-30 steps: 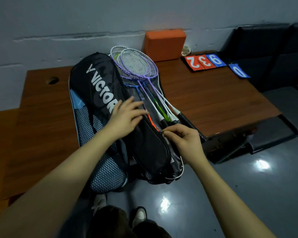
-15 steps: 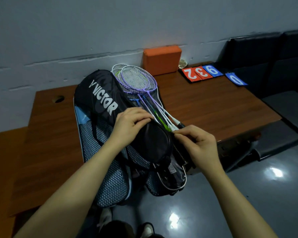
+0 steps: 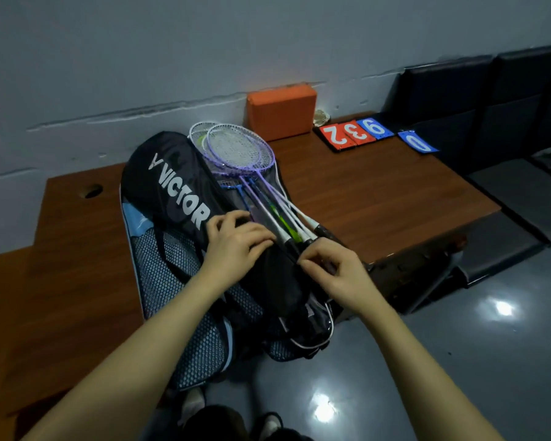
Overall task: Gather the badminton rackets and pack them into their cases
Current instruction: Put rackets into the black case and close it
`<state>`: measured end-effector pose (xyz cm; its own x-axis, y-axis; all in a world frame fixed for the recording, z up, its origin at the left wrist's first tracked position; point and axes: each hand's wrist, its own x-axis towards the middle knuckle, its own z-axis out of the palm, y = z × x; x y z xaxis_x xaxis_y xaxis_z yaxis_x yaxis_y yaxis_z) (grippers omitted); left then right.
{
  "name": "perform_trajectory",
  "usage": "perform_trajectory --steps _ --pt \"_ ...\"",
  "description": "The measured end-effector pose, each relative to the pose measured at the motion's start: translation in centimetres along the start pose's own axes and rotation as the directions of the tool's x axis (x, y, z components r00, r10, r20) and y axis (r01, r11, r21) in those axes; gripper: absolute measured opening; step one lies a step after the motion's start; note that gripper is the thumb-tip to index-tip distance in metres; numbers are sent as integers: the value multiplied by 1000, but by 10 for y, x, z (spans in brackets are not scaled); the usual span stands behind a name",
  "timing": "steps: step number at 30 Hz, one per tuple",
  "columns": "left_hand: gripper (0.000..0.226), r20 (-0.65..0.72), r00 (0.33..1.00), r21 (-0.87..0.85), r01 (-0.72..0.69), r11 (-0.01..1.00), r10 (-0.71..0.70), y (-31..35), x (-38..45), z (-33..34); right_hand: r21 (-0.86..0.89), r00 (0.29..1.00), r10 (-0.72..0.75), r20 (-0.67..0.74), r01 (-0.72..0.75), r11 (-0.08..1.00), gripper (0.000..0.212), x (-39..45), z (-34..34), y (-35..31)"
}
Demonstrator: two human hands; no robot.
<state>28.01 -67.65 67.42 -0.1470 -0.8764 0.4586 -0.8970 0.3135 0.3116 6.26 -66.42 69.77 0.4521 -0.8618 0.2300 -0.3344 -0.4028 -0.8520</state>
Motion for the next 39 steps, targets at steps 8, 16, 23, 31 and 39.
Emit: perform_trajectory --steps 8,16,23,31,39 --pt "24 208 907 -9 376 927 -366 -21 -67 35 -352 980 193 36 -168 921 50 18 70 56" --pt "63 385 606 -24 761 649 -696 -60 -90 34 -523 963 228 143 -122 844 59 60 138 73" --pt "63 337 628 -183 774 606 -702 -69 -92 39 -380 975 178 134 -115 918 60 83 147 73" --pt "67 329 686 3 686 728 -649 -71 -95 37 -203 981 158 112 -133 970 54 75 152 54" --pt "66 353 579 -685 695 218 -735 -51 -90 25 -42 997 -12 78 15 999 44 71 127 22"
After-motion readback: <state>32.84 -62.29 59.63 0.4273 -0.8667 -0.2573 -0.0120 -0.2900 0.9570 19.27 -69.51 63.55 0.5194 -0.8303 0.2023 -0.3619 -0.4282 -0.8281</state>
